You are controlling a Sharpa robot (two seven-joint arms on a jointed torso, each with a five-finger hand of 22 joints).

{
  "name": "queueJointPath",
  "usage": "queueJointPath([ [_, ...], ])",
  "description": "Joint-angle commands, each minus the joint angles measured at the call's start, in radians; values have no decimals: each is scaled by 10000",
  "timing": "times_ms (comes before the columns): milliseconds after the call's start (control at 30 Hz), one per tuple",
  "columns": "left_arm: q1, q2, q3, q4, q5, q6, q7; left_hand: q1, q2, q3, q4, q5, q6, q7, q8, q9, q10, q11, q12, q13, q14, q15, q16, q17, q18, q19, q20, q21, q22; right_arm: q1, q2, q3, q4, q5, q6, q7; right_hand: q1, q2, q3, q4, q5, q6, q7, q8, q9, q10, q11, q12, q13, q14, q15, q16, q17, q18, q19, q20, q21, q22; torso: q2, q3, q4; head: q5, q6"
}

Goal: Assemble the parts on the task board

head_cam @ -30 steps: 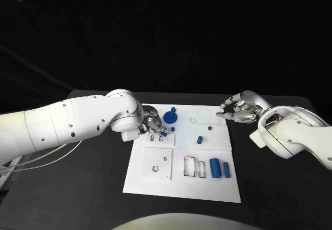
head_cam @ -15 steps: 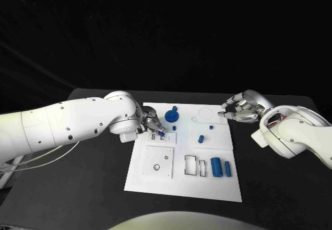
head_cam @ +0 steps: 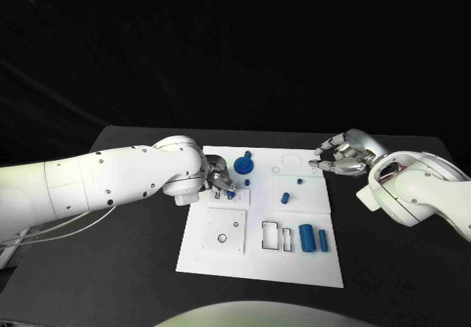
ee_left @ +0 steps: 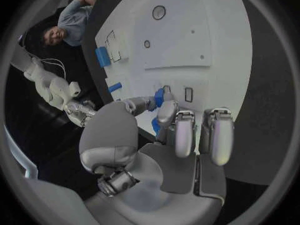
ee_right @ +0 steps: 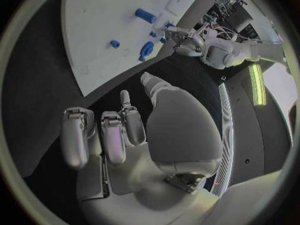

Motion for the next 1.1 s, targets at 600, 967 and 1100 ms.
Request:
queueJointPath([
  [600, -46, 47, -20, -26, -627, 665, -206, -72, 34, 1704, -1790, 58, 82, -88, 72, -32, 17, 0, -43, -47, 1078, -66, 36, 2627, -69, 835, 17, -29, 2427, -8, -5, -1, 18, -34, 144, -3, 4, 35, 53, 60, 17, 60, 2, 67, 18, -14, -48, -33, 839, 1042, -15, 40, 2627, 140, 244, -13, -71, 1776, -3, -10, 17, -38, -67],
  [967, -46, 35, -19, 9, -980, 710, -248, -134, 65, 1723, -1859, 221, 105, -106, 147, -26, 61, -17, 6, -3, 1078, -81, 36, 2627, -73, 846, 5, -19, 2440, -9, -13, -1, 29, -49, 138, -20, -6, 36, 53, 71, 22, 61, 2, 69, 20, -12, -48, -30, 842, 1042, -14, 40, 2627, 139, 247, -13, -66, 1780, -4, -4, 14, -21, -100],
  [1100, -46, 40, -19, 16, -1026, 690, -252, -141, 69, 1726, -1867, 235, 105, -107, 157, -25, 53, -18, -4, -17, 1078, -83, 36, 2627, -74, 848, 3, -16, 2442, -9, -21, -1, 31, -85, 118, -65, -27, 36, 53, 95, 34, 64, 0, 77, 25, -14, -49, -33, 838, 1042, -15, 40, 2627, 139, 247, -14, -69, 1779, -4, -3, 19, -20, -107],
])
